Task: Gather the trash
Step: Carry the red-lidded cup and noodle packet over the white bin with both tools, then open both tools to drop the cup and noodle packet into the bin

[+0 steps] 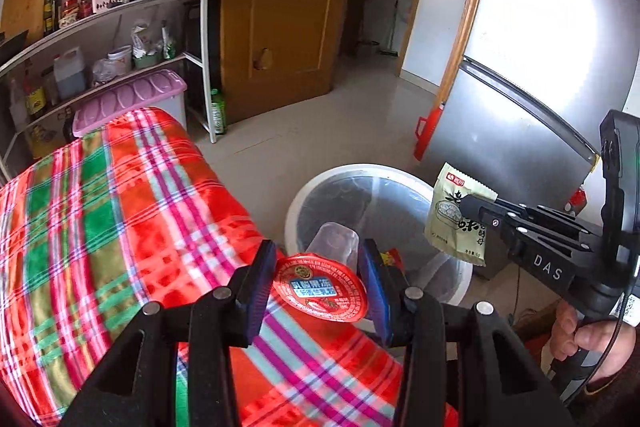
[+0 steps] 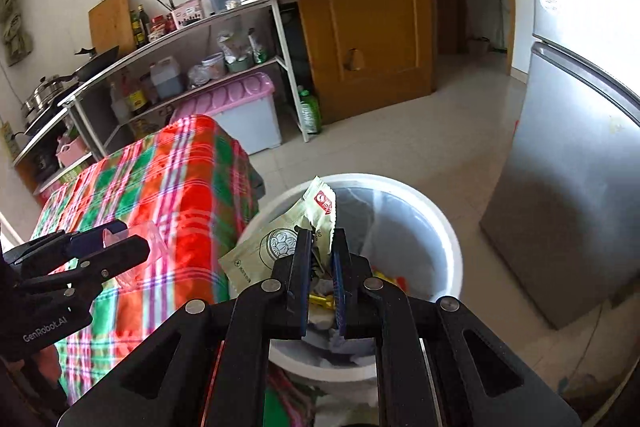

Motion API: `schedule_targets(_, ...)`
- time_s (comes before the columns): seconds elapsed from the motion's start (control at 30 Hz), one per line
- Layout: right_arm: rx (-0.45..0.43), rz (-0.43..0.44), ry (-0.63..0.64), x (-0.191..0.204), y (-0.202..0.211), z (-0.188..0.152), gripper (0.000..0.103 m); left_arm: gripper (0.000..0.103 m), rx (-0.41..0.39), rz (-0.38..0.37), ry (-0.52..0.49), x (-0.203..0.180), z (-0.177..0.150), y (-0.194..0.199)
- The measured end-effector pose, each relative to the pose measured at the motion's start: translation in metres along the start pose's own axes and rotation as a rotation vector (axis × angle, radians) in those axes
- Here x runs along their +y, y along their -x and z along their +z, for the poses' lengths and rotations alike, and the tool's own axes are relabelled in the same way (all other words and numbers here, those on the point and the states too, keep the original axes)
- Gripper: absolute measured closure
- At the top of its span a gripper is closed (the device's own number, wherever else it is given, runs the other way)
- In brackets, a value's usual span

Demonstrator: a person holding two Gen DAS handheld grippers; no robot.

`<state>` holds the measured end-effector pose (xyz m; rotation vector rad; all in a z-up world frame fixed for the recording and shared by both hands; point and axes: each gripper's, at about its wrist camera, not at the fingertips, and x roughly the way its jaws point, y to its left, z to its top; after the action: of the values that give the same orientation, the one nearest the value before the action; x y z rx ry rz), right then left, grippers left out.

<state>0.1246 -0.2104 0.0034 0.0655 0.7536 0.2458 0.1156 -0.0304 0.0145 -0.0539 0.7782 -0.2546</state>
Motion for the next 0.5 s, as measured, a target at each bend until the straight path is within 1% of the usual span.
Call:
schedule_targets(0.1,0.028,-0.032,-0.019,-0.022,-0.007,-0.006,0.093,0.058,0.011,-0.002,-0.034,-0.021,0.003,-0.016)
schedule_targets(0.2,0.074,-0.052,-0.018,-0.036,-0.020,-0.012,0.093,0.058,0.046,-0.030,-0.037,-0.034,0.004,-0.034)
schedule_targets(0.37,0.132,-0.074,-0.022,-0.052,-0.040,-0.024,0.092,0.058,0.095,-0.022,-0.049,-0.047,0.002,-0.060)
schedule_targets(0.5,0.151,-0.094,-0.028,-0.060,-0.052,-0.028,0.092,0.058,0.112,-0.016,-0.040,-0.049,-0.001,-0.070)
